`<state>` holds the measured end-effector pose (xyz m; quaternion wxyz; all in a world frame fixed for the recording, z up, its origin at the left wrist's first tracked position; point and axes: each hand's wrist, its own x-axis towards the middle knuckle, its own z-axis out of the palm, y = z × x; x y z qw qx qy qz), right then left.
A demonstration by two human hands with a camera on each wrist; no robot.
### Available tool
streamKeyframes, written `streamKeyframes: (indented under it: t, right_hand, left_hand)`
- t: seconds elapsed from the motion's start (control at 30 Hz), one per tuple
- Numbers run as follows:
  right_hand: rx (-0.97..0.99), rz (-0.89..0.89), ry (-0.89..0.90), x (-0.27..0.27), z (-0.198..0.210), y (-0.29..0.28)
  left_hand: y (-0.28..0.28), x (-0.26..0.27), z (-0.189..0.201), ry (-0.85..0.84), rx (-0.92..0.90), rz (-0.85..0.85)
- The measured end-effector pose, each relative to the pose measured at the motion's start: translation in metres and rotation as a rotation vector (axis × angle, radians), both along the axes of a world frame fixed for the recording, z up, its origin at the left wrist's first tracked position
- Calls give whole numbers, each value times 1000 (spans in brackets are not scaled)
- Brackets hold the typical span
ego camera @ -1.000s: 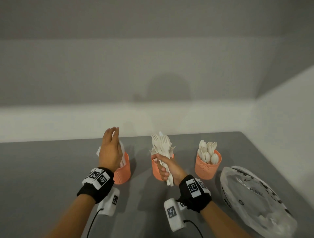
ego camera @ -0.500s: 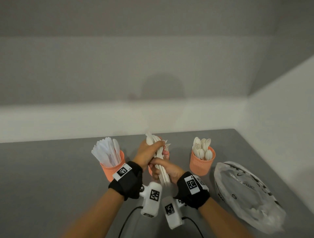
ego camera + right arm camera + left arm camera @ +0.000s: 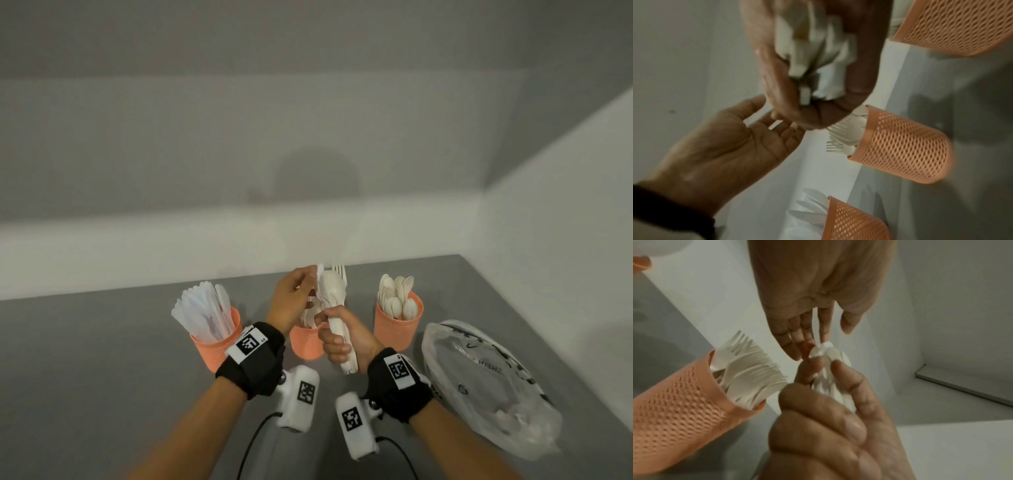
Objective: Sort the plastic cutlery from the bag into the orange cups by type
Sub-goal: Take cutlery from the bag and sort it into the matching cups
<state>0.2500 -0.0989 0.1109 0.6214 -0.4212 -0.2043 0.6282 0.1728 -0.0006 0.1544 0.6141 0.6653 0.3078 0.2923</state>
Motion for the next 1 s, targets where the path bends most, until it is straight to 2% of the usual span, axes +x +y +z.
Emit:
streamKeyframes:
  t: [0.17,0.53,0.73,0.83,1.0]
  right_hand:
    - [27,67,5,-3,4,-2]
    - [-35,-179,-171,-5,5,3]
    - [-55,-226,-328,-1,2,4]
    - [-43,-255,-366,2,1,4]
    - [-59,-255,-375,9,-4,5]
  left_hand:
    - [11,1,0,26,64,12]
    - [25,-4,-4,-4,202,204]
    - [20,-8,2,45,152,12]
    - [28,-17,10,-26,273,63]
    - [61,-53,38,-167,583,338]
